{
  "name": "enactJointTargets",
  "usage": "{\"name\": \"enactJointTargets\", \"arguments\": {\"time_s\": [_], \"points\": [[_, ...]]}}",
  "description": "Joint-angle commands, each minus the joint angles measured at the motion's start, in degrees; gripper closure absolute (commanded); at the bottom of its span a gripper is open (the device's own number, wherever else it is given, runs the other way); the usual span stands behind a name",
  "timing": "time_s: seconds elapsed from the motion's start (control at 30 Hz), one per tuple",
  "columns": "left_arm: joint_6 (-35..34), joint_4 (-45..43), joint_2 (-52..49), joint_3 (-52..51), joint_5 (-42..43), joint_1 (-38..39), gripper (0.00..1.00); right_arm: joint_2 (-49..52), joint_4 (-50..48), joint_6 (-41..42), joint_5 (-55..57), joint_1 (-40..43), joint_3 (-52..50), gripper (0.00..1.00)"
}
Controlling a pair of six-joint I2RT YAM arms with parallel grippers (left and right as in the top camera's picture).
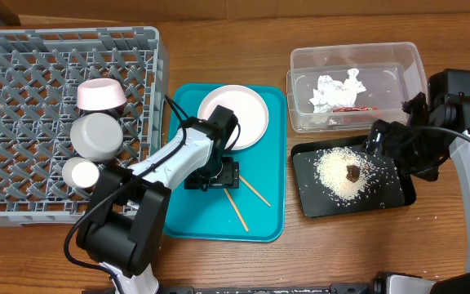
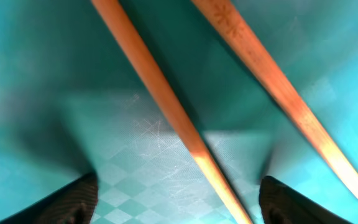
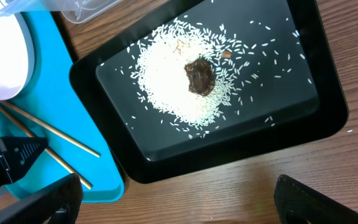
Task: Sort waste into correct bins and load items into the dishwasher
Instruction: 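Grasp one wooden chopstick on the teal tray with the left gripper, then insert the chopstick upright into the dish rack with the left gripper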
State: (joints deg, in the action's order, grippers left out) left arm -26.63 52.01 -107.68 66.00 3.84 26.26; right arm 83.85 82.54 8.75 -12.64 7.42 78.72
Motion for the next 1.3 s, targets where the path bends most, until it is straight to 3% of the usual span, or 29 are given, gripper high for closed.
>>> {"name": "enactJointTargets", "arguments": {"time_s": [0.0, 0.03, 0.07, 0.13, 0.4, 0.7, 0.97, 1.27], "points": [[1.3, -0.7, -1.4, -0.8, 0.8, 0.2, 0.26, -0.5, -0.1, -0.3, 0.2, 0.0, 0.7, 0.0], [1.3, -0.7, -1.4, -0.8, 0.6, 0.2, 0.33, -0.5, -0.1, -0.3, 0.2, 0.0, 0.7, 0.0], [1.3, -0.7, -1.4, -0.8, 0.6, 0.2, 0.51, -0.5, -0.1, -0.3, 0.2, 0.0, 0.7, 0.0], [1.3, -0.8, -1.4, -0.8, 0.7, 0.2, 0.76, -0.5, -0.1, -0.3, 0.2, 0.0, 0.7, 0.0], [1.1, -0.8, -1.4, -0.8, 0.7, 0.2, 0.96, -0.5, 0.1, -0.3, 0.2, 0.0, 0.7, 0.0], [1.4, 1.7, -1.2, 1.6, 0.0, -1.2, 0.96, -0.5, 0.3, -0.3, 0.2, 0.0, 0.7, 0.0], [3.1, 13.2, 3.3, 18.1, -7.9, -9.5, 0.96, -0.5, 0.3, -0.3, 0.2, 0.0, 0.7, 0.0], [17.9, 18.0, 3.7, 31.5, -10.7, -20.6, 0.96, -0.5, 0.3, -0.3, 0.2, 0.0, 0.7, 0.0]]}}
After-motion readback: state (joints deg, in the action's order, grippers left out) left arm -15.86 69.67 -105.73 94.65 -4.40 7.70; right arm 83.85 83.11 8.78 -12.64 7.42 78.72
